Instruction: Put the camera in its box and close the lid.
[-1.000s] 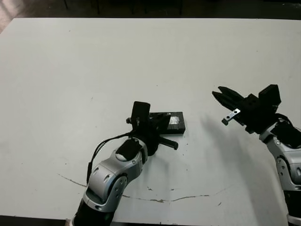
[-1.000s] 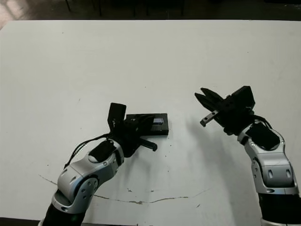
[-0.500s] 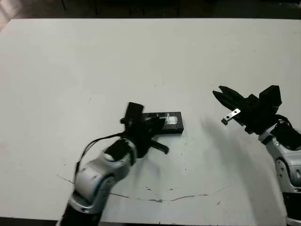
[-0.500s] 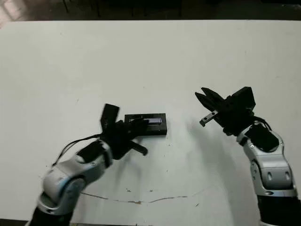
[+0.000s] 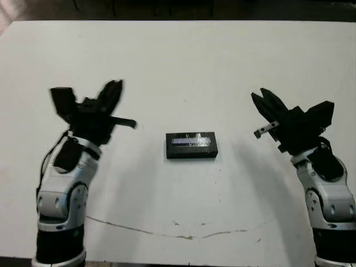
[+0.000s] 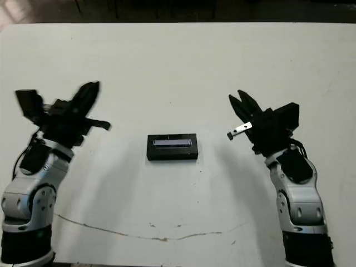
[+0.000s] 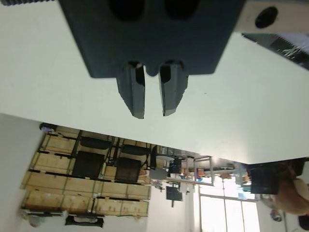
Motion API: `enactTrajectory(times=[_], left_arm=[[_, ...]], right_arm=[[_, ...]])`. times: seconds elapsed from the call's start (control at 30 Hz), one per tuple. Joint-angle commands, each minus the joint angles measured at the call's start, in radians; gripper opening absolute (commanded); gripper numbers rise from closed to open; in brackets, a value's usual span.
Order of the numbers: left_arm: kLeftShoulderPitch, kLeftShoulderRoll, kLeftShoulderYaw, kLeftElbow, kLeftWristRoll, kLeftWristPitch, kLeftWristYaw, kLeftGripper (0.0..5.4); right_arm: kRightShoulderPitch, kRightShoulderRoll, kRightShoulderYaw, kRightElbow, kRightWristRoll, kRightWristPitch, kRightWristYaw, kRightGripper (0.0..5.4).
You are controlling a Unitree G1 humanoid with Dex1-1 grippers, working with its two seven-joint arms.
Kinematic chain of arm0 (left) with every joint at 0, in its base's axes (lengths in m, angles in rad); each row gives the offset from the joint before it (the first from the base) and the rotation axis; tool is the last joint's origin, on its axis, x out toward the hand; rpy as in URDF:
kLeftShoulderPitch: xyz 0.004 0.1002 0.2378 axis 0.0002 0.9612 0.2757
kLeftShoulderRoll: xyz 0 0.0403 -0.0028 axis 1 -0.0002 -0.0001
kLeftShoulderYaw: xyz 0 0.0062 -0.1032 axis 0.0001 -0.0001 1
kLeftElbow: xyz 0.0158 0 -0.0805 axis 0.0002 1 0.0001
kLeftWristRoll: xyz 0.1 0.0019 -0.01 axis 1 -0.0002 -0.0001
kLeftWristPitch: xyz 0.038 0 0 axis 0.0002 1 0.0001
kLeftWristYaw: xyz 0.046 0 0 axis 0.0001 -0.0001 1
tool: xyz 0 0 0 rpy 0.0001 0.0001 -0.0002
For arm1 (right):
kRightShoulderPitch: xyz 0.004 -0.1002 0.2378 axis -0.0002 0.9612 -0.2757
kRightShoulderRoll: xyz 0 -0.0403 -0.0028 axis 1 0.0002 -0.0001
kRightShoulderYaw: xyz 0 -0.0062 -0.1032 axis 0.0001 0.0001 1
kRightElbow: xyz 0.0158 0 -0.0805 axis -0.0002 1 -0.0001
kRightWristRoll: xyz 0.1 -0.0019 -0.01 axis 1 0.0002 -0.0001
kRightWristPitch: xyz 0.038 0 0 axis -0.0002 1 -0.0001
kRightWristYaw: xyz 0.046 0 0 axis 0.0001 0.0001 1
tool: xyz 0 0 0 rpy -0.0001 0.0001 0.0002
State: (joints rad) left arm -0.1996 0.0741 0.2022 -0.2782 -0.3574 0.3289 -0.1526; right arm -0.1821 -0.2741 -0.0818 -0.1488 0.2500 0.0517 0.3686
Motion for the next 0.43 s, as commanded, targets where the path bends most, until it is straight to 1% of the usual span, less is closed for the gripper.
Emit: enactTrajectory(times=[0.03, 0.27, 0.43], left_arm=[[-0.005, -0.003, 0.034, 0.041, -0.028, -0.004, 0.015, 0.01], [0.002, -0.021, 0.026, 0.033, -0.028, -0.011, 0.058, 0.01], [0.008, -0.025, 0.017, 0.031, -0.022, -0.014, 0.071, 0.01]], right_arm=[[0.003, 0.005, 0.007, 0.008, -0.02, 0.044, -0.026, 0.0], [0.002, 0.006, 0.008, 0.0, -0.023, 0.069, -0.041, 0.0], [0.003, 0.004, 0.003, 0.007, -0.012, 0.059, -0.034, 0.0]])
